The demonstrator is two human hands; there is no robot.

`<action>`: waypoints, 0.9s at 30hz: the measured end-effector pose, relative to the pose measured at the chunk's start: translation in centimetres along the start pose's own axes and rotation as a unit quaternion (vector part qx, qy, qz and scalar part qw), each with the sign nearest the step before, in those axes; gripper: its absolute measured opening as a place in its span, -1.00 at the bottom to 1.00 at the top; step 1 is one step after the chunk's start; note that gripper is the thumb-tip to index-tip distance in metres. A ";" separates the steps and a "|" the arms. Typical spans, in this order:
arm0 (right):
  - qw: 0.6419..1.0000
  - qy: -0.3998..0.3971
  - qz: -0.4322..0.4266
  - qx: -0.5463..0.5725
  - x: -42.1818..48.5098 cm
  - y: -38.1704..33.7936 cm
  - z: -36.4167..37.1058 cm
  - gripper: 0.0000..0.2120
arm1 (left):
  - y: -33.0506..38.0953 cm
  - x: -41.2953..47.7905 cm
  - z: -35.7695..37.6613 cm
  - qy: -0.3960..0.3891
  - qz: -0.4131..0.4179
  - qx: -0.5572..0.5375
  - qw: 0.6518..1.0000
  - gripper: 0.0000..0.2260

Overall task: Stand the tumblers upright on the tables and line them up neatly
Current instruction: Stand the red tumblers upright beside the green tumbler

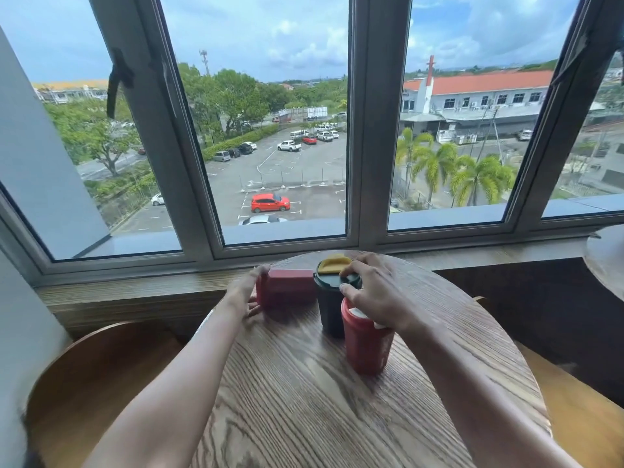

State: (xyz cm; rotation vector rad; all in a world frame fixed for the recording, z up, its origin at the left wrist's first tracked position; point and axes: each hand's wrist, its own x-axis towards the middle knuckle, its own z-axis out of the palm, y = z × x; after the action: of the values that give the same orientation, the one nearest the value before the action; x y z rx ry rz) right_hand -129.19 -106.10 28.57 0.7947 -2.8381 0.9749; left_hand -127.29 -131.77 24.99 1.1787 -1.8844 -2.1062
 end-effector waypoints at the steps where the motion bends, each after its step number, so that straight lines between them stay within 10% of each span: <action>1: 1.000 0.001 0.001 0.001 0.0 0.0 0.0 -0.81 | 0.0 -0.2 -0.1 -0.009 0.003 -0.002 1.000 -0.60; 8: 1.000 0.004 -0.004 0.000 -0.1 0.0 -0.1 -0.81 | -0.1 -0.6 -0.5 -0.021 0.021 -0.002 1.000 -0.63; 14: 1.000 0.004 -0.006 -0.001 -0.2 -0.1 -0.2 -0.79 | 1.1 -1.8 -2.8 0.097 0.228 0.185 0.951 -0.26; 27: 1.000 0.000 -0.005 0.011 -0.1 0.0 -0.1 -0.78 | -0.1 -9.8 -1.2 -0.183 0.351 0.418 0.817 -0.19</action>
State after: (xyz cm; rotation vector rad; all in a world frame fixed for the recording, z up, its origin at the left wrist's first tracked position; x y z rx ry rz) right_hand -129.12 -106.05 28.63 0.8092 -2.8251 1.0053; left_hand -119.67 -127.51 29.68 -0.0344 -2.9283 -1.1349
